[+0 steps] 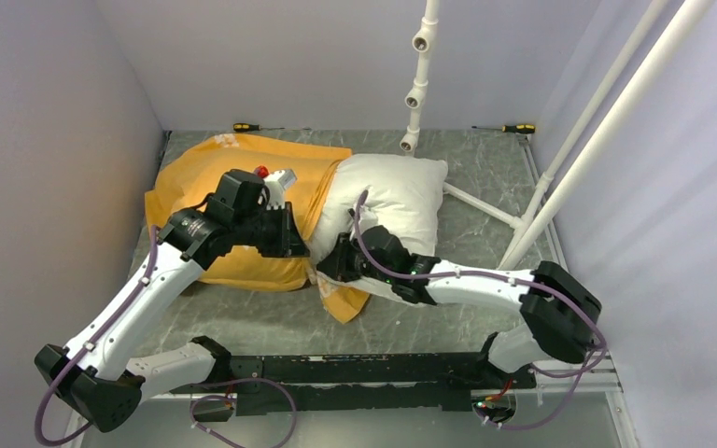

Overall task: Put the pillow into the pillowcase
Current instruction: Stuff the pillow into the pillowcase.

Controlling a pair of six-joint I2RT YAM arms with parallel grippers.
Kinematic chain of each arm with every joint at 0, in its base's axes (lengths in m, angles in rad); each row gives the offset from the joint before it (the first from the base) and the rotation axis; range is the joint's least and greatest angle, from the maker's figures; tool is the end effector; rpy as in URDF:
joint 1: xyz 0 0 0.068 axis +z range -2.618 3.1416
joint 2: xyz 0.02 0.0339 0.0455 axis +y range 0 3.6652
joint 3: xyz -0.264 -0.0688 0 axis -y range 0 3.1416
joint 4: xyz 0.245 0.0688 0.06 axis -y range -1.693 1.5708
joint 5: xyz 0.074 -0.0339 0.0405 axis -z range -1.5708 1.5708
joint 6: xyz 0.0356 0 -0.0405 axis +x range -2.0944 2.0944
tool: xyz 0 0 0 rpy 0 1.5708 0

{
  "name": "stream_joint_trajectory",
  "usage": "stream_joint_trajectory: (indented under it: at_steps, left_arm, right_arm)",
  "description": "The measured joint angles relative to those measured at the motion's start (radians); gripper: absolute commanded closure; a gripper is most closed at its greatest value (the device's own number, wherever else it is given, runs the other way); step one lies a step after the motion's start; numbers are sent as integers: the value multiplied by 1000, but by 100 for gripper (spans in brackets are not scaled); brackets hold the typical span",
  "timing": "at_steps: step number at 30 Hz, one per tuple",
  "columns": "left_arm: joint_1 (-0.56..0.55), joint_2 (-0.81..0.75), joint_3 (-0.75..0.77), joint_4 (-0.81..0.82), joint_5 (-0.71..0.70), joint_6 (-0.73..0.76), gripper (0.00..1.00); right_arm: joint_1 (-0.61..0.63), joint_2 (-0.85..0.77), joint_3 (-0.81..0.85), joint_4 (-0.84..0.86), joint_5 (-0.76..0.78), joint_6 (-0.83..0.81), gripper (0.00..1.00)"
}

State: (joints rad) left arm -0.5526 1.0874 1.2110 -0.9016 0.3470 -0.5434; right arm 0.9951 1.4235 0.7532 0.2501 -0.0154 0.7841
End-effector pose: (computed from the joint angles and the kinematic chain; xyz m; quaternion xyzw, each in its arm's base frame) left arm 0.1720 -0.1203 0.3616 0.0708 0.9083 -0.3341 0.2416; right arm 0.1686 0.2608 0.2248 -0.0925 0.8339 0.4267 0.3376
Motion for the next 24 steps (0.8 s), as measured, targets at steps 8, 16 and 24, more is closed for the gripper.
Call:
stream_joint_trajectory:
  at_steps: [8,16,24]
  left_arm:
    - [10,1,56,24,51,0,100]
    - [-32,36,103,80,50,-43,100]
    - [-275,190,252,61,-148,-55,100]
  right_arm:
    - [-40,71,78,93,-48,-14,100]
    - [-76,99,90,261,-257,16,100]
    - [-98,230,119,475,-347,101,100]
